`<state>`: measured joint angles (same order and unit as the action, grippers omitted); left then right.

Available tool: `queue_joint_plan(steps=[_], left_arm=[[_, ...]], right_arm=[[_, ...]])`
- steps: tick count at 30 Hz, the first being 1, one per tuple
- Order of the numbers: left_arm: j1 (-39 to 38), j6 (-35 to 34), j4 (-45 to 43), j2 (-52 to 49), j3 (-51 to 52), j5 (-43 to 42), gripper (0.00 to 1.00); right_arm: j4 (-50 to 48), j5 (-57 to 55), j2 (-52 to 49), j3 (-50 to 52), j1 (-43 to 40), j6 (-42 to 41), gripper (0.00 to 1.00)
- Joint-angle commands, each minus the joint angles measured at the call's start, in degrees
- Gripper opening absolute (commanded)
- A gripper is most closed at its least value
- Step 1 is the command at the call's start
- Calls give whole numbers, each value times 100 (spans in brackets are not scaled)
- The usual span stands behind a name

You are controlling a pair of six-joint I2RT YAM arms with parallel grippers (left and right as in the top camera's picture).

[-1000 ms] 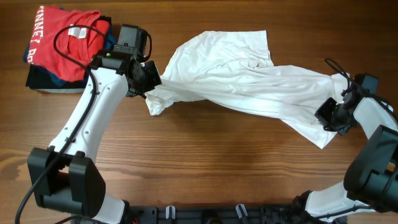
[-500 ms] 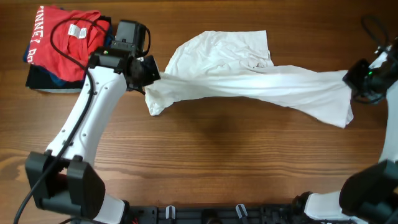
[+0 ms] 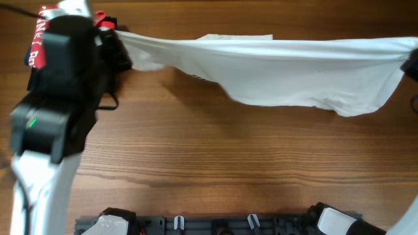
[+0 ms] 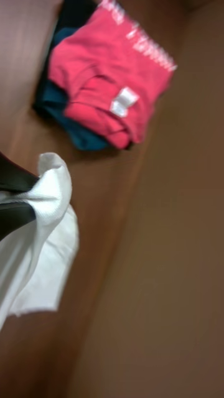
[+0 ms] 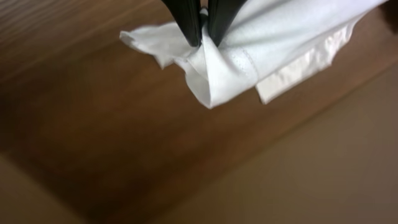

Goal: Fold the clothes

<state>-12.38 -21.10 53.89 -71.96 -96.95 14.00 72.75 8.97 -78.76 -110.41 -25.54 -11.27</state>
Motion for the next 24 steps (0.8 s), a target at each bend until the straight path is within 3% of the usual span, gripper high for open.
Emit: queue_joint_plan(steps=[1,7,15,18,24], left_arm=[[39,146,-50,544,-546,407,4],[28,472,-50,1043,-944,-195,4],[31,898,-389,103,-944,-90,4],[31,1058,-1036,-647,-944,-90,4],[192,1198,-3158,-1967,-949,-96,4]], right_arm=[[433,-68,192,-1014,-9,404,4],[1191,-503,197,-2306,-9,557,4],[1121,-446,-669,-2299,-9,577,4],[820,-175,-1263,-2299,-9,619,4],[-1045,354,-2179,-2299,22,723,4]])
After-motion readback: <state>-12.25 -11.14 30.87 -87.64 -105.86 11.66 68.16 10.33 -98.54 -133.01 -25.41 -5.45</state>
